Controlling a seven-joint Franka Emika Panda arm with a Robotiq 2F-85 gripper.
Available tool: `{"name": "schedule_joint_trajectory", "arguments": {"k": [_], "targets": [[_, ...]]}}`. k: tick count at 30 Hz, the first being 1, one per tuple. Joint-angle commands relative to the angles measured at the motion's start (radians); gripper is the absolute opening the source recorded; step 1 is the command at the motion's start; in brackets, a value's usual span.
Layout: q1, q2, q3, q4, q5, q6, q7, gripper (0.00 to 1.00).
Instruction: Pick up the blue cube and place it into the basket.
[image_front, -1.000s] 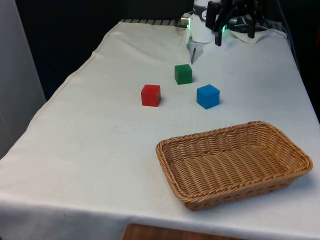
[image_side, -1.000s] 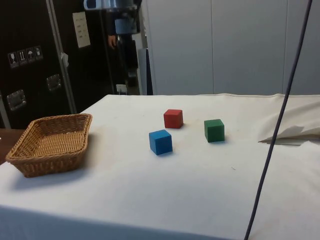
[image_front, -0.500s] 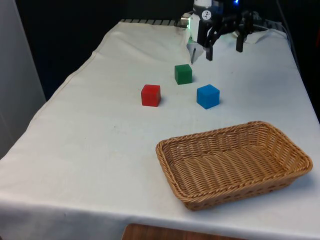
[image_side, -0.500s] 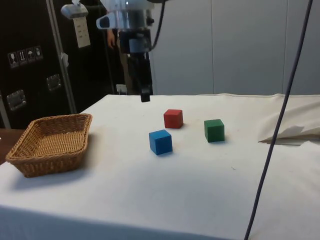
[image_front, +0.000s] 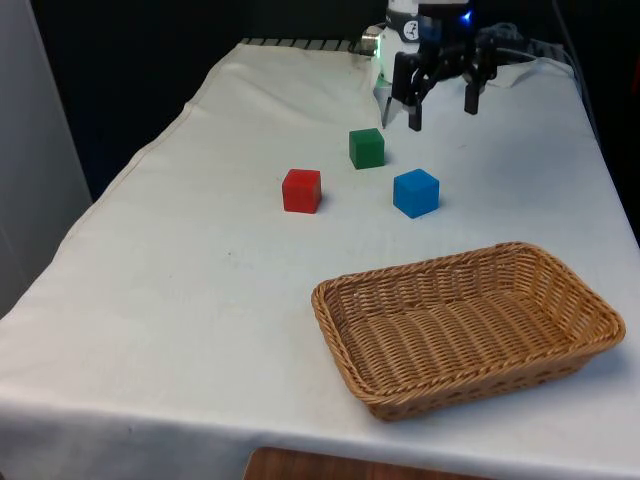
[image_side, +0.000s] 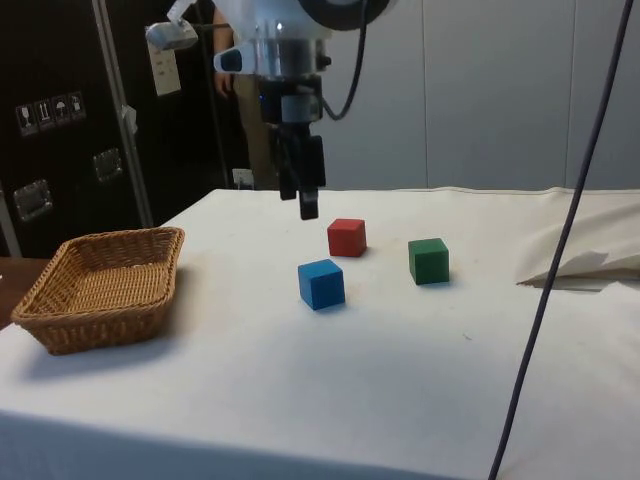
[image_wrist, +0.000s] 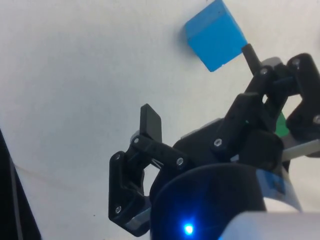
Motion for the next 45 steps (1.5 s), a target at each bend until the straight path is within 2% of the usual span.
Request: {"name": "schedule_joint_trajectory", "arguments": {"k": [1,5,15,22,23,30,31,38,39,40,41,45], "targets": [[0.000,0.002,0.001,-0.009,0.007,0.024,-0.012,1.00],[0.000,-0.003,0.002,-0.033,0.006,0.049,-0.028,1.00],[-0.001,-0.001,0.000,-0.037,0.000,0.041,-0.027,1.00],[-0.001,0.039,0.000,-0.040,-0.002,0.069,-0.044,1.00],[-0.001,0.034,0.000,-0.038,0.000,0.056,-0.042,1.00],[0.000,0.084,-0.004,-0.037,-0.018,0.097,-0.048,1.00],[-0.001,0.078,0.000,-0.037,-0.005,0.084,-0.054,1.00],[0.003,0.135,-0.010,-0.028,-0.051,0.120,-0.041,1.00],[0.003,0.140,-0.011,-0.027,-0.054,0.121,-0.040,1.00],[-0.001,0.139,-0.002,-0.026,-0.033,0.113,-0.054,1.00],[0.004,0.143,-0.012,-0.026,-0.057,0.122,-0.039,1.00],[0.002,0.149,-0.009,-0.024,-0.056,0.121,-0.043,1.00]]}}
